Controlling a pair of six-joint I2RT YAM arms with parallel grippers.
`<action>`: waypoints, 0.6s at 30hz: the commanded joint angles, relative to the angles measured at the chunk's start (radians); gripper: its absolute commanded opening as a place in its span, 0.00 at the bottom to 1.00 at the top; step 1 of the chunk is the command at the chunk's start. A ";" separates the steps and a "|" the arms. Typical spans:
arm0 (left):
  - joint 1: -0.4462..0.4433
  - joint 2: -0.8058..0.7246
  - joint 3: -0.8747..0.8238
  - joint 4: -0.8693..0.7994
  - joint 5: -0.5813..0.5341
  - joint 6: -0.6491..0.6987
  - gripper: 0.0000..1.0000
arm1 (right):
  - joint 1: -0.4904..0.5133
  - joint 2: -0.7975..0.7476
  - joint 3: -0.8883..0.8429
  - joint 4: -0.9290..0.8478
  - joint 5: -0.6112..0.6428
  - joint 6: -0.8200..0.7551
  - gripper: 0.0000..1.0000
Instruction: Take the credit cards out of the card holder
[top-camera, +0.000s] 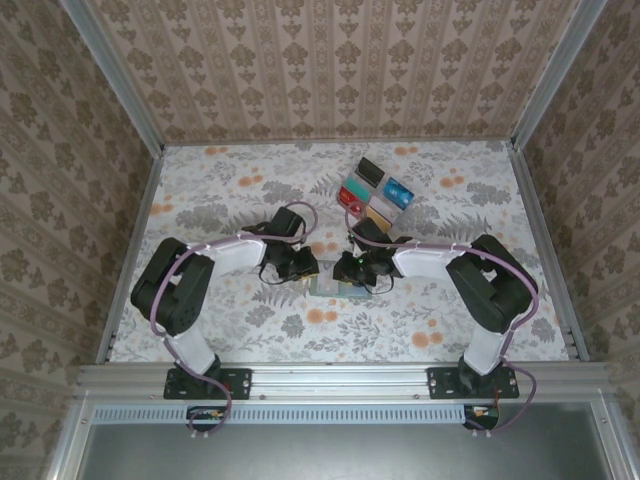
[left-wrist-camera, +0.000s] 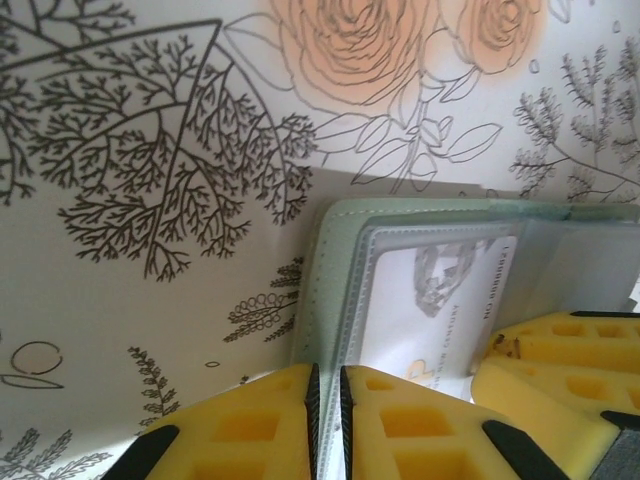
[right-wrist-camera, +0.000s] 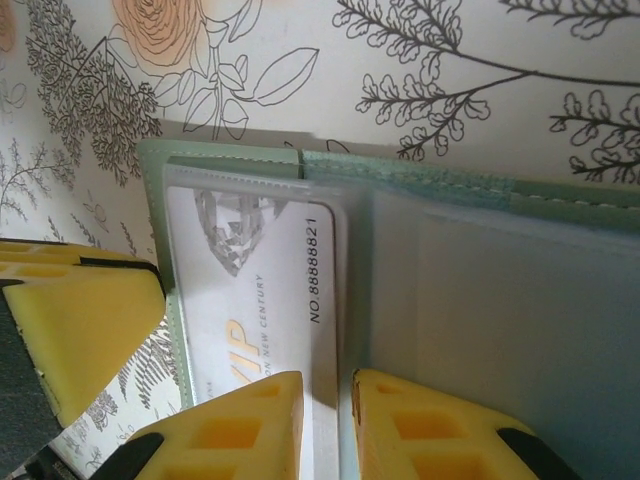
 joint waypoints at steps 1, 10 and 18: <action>-0.008 0.023 -0.021 -0.005 -0.013 -0.014 0.16 | 0.007 0.028 0.016 -0.007 -0.012 -0.007 0.23; -0.013 0.040 -0.029 0.000 0.000 -0.015 0.13 | 0.007 0.025 -0.020 0.140 -0.096 -0.023 0.19; -0.022 0.059 -0.027 0.001 0.013 -0.013 0.11 | 0.004 0.008 -0.061 0.260 -0.147 -0.037 0.18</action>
